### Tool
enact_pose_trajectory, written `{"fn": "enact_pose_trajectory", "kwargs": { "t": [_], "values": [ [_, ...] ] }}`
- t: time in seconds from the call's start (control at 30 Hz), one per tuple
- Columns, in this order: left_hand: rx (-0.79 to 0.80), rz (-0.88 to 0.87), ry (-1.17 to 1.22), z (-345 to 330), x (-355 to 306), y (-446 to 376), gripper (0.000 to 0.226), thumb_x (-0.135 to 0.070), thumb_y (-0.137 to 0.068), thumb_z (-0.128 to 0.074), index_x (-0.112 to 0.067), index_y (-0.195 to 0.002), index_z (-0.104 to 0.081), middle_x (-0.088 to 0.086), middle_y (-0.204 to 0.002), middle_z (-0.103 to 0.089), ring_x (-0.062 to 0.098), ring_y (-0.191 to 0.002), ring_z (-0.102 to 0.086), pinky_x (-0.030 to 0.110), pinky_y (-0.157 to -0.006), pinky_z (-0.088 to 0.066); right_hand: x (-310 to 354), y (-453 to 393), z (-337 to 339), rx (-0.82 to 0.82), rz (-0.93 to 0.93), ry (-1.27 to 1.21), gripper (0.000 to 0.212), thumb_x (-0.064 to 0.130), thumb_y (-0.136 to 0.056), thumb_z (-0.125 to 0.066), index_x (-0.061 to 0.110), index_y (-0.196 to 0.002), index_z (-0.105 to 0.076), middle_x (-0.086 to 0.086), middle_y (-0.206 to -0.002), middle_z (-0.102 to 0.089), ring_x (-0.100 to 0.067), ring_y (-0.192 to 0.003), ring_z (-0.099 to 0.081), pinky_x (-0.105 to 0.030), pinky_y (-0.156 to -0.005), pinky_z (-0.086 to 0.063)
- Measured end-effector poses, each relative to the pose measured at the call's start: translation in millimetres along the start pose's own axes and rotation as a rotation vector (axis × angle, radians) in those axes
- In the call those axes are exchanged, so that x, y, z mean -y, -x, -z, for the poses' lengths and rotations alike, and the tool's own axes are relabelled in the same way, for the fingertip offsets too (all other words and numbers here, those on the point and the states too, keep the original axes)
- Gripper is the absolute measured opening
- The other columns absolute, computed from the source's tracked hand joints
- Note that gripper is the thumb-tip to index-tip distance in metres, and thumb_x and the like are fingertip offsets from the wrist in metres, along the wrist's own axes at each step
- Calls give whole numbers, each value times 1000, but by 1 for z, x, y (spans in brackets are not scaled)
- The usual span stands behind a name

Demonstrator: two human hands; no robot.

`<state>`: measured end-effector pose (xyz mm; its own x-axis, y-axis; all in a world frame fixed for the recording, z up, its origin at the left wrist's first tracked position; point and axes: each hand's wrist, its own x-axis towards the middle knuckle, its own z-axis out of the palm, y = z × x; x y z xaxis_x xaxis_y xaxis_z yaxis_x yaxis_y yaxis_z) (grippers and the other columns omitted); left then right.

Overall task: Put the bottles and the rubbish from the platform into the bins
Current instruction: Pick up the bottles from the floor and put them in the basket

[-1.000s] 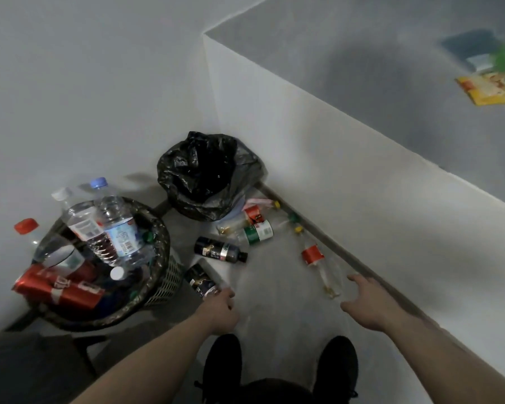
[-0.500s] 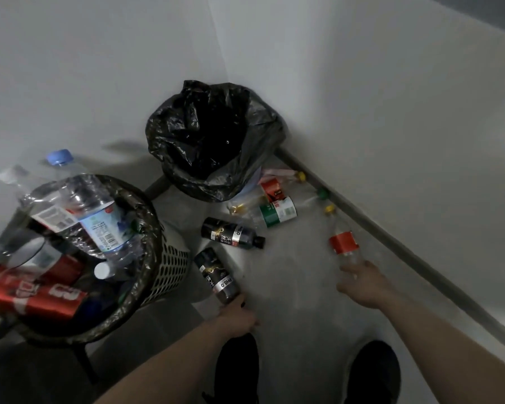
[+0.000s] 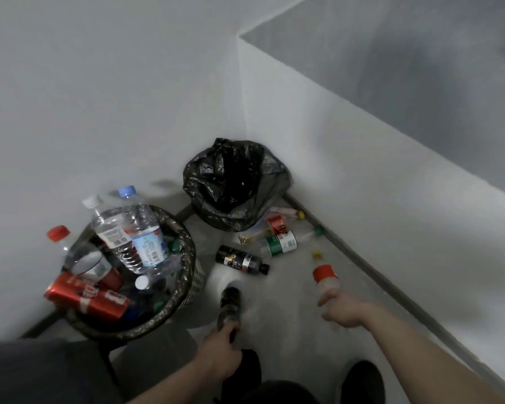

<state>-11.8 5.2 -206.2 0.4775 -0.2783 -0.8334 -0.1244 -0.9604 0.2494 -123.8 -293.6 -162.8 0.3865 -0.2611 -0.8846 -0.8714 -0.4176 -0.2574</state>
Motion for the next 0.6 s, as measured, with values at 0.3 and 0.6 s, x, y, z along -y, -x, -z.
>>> {"fn": "enact_pose_trajectory", "kwargs": {
  "t": [0.3, 0.6],
  "values": [
    [-26, -313, 71, 70, -15, 120, 38, -47, -77, -66, -41, -112, -56, -12, -115, -68, 11, -106, -66, 27, -99, -51, 37, 176, 41, -121, 100, -171, 13, 21, -83, -66, 25, -95, -66, -3, -67, -58, -17, -50, -51, -20, -47, -42],
    [-392, -602, 234, 127, -2, 239, 25, -23, -90, -65, -33, -111, -56, -9, -103, -69, 13, -97, -64, 26, -89, -48, 53, 290, -37, -236, 316, -603, 18, 8, -93, -59, 20, -96, -47, -9, -69, -51, -19, -59, -50, -26, -52, -44]
  ]
}}
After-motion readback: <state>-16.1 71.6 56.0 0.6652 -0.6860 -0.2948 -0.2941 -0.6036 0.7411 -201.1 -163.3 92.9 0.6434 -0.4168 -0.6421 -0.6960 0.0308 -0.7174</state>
